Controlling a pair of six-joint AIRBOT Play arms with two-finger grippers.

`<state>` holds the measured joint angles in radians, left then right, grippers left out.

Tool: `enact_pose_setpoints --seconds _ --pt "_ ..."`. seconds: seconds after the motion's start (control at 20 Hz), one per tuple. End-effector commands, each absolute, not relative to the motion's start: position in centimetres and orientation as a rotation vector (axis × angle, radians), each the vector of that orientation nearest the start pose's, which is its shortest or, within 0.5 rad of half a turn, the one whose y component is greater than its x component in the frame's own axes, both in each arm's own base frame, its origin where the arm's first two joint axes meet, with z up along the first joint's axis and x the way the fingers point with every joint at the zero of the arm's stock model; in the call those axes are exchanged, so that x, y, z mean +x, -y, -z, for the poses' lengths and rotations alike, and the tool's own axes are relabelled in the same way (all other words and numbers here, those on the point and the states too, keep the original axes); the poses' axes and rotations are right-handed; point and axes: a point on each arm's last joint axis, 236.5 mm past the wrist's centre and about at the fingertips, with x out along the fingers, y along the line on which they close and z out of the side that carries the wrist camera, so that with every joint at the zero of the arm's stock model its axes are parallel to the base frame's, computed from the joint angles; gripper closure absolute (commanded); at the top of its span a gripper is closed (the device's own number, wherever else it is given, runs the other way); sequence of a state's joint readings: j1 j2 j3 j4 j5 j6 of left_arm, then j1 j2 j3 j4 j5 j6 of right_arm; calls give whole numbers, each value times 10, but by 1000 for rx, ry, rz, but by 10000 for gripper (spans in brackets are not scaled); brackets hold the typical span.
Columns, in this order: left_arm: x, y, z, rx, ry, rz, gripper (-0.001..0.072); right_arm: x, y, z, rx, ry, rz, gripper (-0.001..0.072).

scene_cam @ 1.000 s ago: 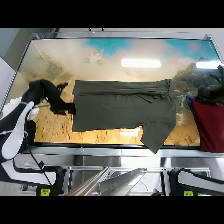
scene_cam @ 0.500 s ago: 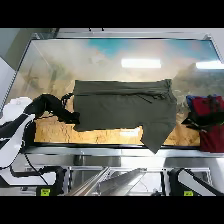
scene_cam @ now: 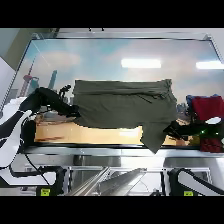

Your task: Fold the shirts.

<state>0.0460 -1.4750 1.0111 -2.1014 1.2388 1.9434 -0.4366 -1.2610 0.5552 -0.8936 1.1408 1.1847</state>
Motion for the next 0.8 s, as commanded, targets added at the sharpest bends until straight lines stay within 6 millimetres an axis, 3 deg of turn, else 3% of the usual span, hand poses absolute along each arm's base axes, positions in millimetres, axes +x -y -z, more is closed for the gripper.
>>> enact_pose_setpoints --seconds 0.0,0.1,0.35,0.5,0.65,0.75 --pt "323 85 74 -354 -1569 468 688 262 -59 113 804 -1453 -290 646" --pt "324 75 68 -373 -1555 449 688 273 -58 97 767 -1427 -325 666" --pt "333 44 33 -358 -1433 370 689 322 -30 10 574 -1234 -329 690" --pt "335 32 25 -359 -1407 338 689 347 -29 -27 502 -1139 -358 690" --pt "385 33 2 -292 -1282 337 690 400 -32 -58 425 -1020 -383 690" --pt "422 37 -14 -264 -1239 338 690 433 -36 -57 395 -1011 -404 690"
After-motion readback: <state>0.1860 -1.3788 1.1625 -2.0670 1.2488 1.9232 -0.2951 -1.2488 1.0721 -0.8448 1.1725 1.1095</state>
